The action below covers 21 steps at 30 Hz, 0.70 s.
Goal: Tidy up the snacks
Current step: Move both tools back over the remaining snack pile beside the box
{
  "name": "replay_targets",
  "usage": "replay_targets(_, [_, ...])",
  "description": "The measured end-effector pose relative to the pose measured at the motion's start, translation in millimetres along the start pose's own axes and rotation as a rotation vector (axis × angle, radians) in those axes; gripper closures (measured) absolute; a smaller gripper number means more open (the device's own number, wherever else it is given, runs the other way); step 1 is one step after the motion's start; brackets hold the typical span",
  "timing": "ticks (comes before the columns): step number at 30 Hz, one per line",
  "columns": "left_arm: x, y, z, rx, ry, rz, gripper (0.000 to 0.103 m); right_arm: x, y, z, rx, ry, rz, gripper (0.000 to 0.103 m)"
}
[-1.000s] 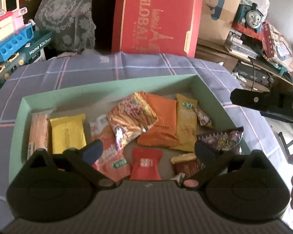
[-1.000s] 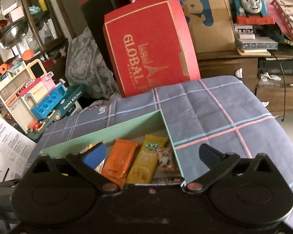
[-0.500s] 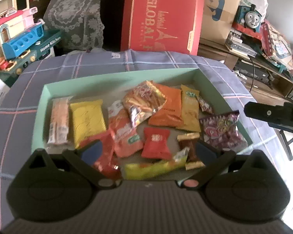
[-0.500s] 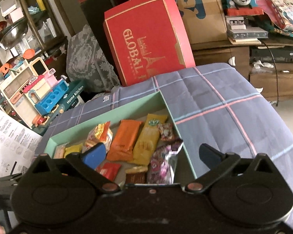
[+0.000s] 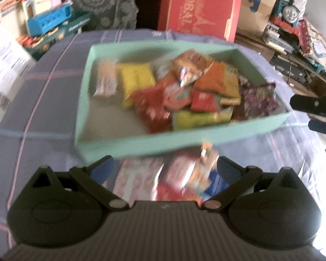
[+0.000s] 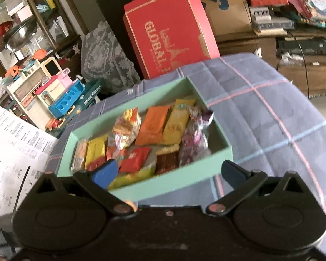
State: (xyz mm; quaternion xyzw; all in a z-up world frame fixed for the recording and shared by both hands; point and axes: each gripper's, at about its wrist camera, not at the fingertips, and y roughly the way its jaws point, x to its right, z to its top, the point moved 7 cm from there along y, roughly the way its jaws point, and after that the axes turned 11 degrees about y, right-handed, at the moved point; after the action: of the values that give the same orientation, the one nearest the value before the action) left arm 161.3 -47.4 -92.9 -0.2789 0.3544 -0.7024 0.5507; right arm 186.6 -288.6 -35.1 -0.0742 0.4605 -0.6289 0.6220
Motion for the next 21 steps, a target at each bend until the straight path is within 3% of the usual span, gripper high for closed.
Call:
replay_targets(8, [-21, -4, -48, -0.046, -0.042, 0.039, 0.0, -5, 8, -50, -0.1, -0.017, -0.01, 0.0])
replay_targets(21, [-44, 3, -61, -0.06, -0.127, 0.025, 0.0, -26, 21, -77, -0.179, -0.076, -0.029, 0.0])
